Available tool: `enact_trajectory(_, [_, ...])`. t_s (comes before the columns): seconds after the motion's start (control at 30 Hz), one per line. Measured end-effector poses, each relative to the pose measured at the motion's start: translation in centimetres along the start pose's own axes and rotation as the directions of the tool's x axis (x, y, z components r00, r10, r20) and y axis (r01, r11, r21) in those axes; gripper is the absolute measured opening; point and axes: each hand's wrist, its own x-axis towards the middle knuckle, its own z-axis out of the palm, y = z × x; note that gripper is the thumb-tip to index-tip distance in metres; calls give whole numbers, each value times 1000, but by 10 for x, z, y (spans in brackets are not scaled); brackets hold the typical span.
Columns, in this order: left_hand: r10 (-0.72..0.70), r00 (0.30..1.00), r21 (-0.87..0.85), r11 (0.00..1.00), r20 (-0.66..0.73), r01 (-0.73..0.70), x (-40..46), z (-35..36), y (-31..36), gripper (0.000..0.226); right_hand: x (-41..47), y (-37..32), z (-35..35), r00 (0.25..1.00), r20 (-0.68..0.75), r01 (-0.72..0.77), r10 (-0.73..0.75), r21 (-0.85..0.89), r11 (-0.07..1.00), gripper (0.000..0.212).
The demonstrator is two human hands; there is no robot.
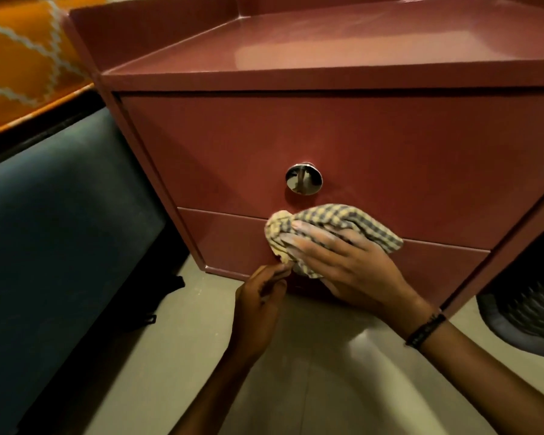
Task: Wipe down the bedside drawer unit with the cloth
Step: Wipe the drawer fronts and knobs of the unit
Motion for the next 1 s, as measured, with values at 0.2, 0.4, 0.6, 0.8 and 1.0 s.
enact_trajectory(0.2, [-25, 1000, -45, 999, -1, 25, 0, 1, 1, 33, -43, 10, 4, 1000, 22, -9, 9, 14, 1000, 49])
enact_trajectory(0.4, [-18, 998, -42, 999, 53, 20, 1, -4, 1, 33, -138, -6, 36, 975, 221, 11, -31, 89, 996, 50])
enact_trajectory(0.6, [-203, 959, -165, 971, -197, 171, 14, -33, -27, 24, -137, -7, 67, 931, 257, 254, -258, 50, 966, 39])
enact_trajectory(0.8, [-542, 736, -293, 840, -406, 456, 38, -77, -74, 43, -90, -38, 84, 877, 363, 349, -315, -32, 936, 62])
enact_trajectory(1.0, [-644, 711, -259, 765, -283, 589, 49, -90, -82, 42, -19, -95, 116, 964, 130, 231, -232, 20, 973, 47])
